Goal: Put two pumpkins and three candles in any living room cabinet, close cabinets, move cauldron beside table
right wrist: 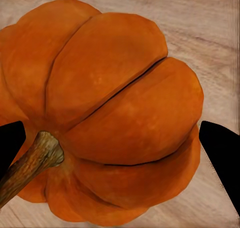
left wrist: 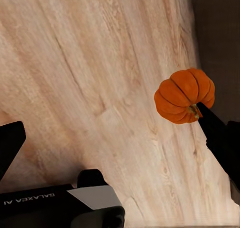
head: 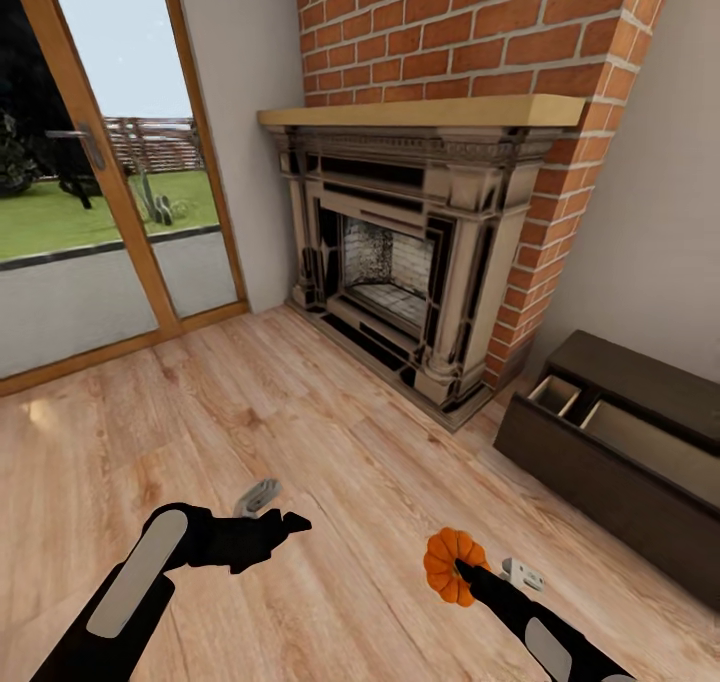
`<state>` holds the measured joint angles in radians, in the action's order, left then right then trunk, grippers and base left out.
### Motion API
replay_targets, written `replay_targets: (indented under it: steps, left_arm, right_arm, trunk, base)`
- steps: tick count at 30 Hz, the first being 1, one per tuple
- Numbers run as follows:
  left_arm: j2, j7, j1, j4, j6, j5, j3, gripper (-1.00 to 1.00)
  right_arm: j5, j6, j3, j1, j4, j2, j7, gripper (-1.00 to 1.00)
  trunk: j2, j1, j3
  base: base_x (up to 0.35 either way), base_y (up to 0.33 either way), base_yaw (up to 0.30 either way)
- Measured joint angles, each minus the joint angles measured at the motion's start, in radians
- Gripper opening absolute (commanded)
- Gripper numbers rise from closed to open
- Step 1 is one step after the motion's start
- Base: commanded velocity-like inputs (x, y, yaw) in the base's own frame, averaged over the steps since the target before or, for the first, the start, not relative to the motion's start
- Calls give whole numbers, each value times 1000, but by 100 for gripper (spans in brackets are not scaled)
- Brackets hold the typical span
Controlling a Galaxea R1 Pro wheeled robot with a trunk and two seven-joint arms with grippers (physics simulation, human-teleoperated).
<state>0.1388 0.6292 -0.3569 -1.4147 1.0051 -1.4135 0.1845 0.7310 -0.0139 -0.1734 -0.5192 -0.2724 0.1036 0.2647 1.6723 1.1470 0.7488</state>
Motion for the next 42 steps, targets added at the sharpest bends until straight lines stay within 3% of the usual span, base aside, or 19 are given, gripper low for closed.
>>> replay_targets:
  steps: [12,42]
  left_arm:
    - [0,0,0,0,0,0,0,100]
    - [0,0,0,0,0,0,0,100]
  right_arm:
    - [-1,0,0,0,0,0,0,-100]
    - [-2,1,-1,0,1,0,-1,-100]
  trunk:
    - [0,0,-10]
    - [0,0,-10]
  base:
    - [0,0,-167]
    - [0,0,-279]
